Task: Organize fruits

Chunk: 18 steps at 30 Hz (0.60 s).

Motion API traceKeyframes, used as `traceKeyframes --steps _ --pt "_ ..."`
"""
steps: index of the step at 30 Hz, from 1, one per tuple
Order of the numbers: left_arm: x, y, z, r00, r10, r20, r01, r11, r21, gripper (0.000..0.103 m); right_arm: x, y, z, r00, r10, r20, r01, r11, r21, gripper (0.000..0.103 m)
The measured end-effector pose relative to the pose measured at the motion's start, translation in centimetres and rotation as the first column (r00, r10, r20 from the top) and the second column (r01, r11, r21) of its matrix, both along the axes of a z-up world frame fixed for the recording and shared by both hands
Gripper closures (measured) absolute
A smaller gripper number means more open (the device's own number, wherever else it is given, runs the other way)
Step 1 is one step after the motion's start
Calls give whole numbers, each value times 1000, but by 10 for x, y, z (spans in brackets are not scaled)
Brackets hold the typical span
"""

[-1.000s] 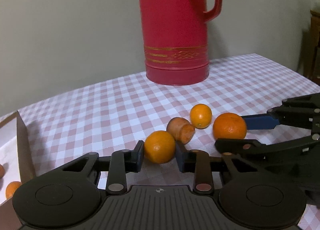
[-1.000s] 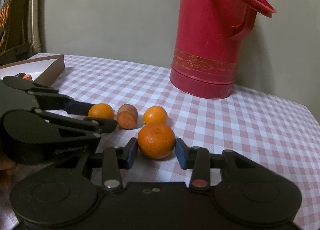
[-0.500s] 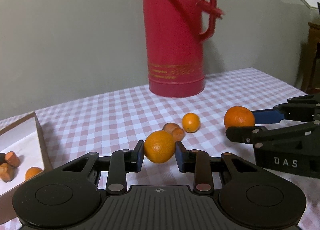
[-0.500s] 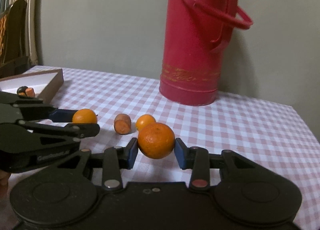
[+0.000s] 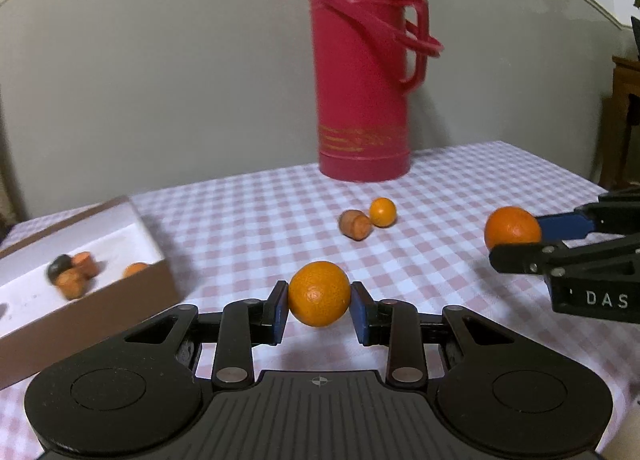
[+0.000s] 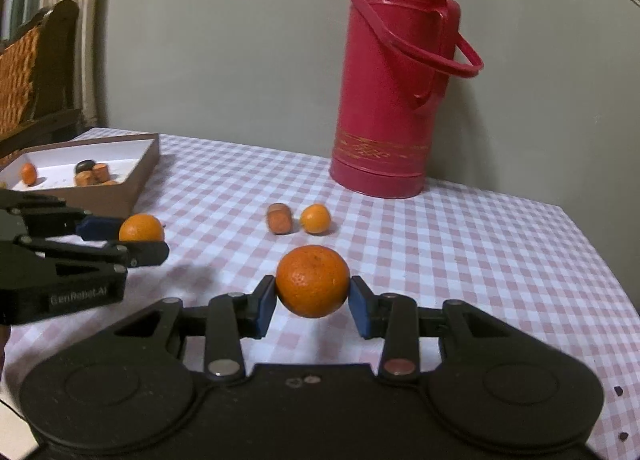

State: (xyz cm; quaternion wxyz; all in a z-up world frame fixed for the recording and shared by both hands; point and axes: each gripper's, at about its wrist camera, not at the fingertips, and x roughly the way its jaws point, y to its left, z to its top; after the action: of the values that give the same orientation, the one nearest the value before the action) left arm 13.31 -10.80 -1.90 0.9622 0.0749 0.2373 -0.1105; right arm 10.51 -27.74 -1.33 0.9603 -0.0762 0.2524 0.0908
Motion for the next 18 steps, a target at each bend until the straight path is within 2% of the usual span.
traceKeyframes --steps 10,18 --pt "-47 39 15 997 59 58 -59 998 4 70 -39 30 18 997 60 46 -60 998 -6 72" --pt "-66 71 25 985 136 105 -136 991 -10 70 -55 66 27 985 153 77 -151 988 -23 72"
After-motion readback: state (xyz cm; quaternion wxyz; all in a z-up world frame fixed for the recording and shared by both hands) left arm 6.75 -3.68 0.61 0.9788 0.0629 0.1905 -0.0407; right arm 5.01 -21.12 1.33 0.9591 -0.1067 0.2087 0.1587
